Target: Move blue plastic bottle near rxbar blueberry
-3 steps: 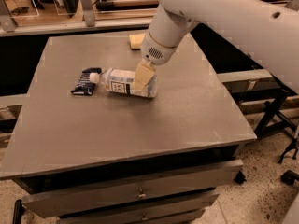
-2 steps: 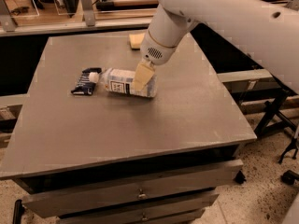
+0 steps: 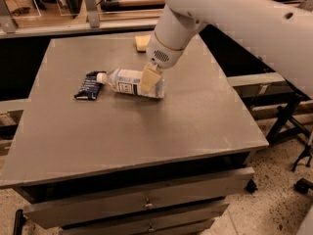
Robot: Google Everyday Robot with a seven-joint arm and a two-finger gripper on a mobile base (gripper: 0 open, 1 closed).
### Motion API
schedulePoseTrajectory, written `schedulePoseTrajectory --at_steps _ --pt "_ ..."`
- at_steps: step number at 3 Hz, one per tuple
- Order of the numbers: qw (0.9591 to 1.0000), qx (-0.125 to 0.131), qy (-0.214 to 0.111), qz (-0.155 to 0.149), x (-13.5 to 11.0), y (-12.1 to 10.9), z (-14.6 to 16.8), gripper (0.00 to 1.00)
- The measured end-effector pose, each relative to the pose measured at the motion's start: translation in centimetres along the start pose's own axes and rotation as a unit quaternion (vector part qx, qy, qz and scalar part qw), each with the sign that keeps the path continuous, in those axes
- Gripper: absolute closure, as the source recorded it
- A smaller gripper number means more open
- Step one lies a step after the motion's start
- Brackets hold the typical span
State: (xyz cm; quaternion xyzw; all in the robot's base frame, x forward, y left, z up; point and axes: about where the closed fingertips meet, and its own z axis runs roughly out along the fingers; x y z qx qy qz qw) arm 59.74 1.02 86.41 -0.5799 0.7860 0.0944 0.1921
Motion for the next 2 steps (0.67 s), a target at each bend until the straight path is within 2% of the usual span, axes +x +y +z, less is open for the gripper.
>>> schedulePoseTrajectory --at_steps 1,2 --pt "0.9998 -0.010 -0.015 -0.002 0.3 0.1 -0.5 0.00" --pt "0.9977 -0.025 -0.060 -0.016 1.4 0.1 -4.0 0.00"
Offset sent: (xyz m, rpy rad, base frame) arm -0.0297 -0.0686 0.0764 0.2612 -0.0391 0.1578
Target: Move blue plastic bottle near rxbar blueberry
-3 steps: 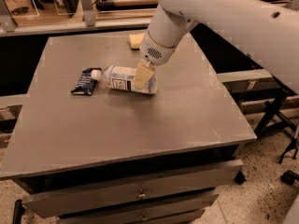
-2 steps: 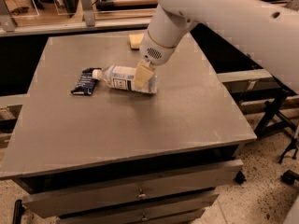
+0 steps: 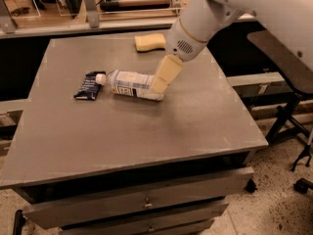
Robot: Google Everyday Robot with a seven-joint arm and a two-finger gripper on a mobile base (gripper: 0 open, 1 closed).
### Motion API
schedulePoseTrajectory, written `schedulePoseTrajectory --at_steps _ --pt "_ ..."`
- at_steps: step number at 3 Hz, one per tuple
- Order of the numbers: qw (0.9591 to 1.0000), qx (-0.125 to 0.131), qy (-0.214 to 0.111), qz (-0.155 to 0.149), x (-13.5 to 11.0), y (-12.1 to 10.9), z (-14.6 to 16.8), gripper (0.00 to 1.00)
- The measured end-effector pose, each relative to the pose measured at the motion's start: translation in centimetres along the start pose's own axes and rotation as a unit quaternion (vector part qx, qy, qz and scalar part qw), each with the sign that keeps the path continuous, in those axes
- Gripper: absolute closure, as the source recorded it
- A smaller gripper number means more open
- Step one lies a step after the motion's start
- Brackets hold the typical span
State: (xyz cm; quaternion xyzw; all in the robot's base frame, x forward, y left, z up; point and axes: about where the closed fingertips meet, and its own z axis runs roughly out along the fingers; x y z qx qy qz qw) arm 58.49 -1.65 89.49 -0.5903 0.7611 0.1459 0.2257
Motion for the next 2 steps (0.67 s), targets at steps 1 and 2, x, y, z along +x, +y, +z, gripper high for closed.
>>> schedulePoseTrajectory --at_steps 1,2 --pt "0.9995 -0.008 -0.025 -0.020 -0.09 0.33 -1.61 0.00" --pt "0.9995 -0.007 -0.022 -0.021 -0.16 0.33 -1.34 0.00"
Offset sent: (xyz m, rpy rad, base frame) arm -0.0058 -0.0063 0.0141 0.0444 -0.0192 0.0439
